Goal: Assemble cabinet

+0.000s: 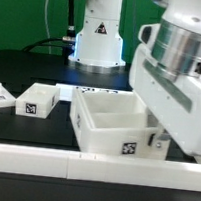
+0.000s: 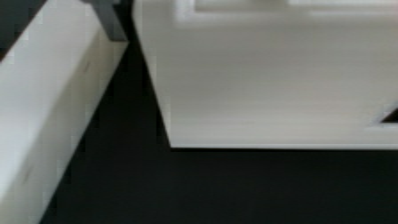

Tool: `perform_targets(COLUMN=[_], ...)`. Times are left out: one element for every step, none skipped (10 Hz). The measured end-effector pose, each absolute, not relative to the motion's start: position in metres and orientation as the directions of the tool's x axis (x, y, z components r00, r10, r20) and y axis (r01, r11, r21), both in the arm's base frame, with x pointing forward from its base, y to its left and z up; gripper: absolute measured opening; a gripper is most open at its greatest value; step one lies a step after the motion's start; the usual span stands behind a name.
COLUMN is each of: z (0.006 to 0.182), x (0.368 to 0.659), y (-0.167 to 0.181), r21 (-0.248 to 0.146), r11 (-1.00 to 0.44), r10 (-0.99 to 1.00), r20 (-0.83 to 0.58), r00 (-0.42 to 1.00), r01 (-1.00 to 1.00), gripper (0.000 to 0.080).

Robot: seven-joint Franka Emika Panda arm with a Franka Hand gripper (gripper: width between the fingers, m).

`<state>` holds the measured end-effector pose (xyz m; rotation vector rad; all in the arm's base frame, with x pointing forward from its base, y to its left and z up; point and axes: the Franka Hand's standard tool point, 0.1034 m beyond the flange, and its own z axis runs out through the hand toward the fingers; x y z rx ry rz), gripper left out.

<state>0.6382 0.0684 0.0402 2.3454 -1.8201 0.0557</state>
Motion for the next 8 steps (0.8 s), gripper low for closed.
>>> perform_targets(z=[0.036, 0.033, 0.033, 0.034, 0.035, 0.037, 0.036, 0.037], x=[0.635, 0.636, 0.640, 0.645, 0.651, 0.659, 0.663, 0.663], y=[0.087, 0.101, 0.113, 0.114, 0.115, 0.117, 0.116, 0.115], r21=[0.111, 0.104, 0.091, 0.073, 0.056, 0.031, 0.028, 0.031], r11=[-0.227, -0.205, -0.178, -0.120, -0.063, 0.004, 0.020, 0.012], r10=[-0.961, -0.965, -0.970, -0.976, -0.979, -0.977, -0.973, -0.971], r20=[0.138, 0.147, 0.153, 0.173, 0.191, 0.213, 0.231, 0.237], r00=[0.241, 0.218, 0.191, 0.131, 0.073, 0.003, -0.013, -0.004], r01=[-0.968, -0.973, -0.980, -0.990, -0.996, -1.000, -0.999, -0.999], gripper=[0.0095, 0.0094, 0.0094, 0.0094, 0.0094, 0.0094, 0.0094, 0.0094])
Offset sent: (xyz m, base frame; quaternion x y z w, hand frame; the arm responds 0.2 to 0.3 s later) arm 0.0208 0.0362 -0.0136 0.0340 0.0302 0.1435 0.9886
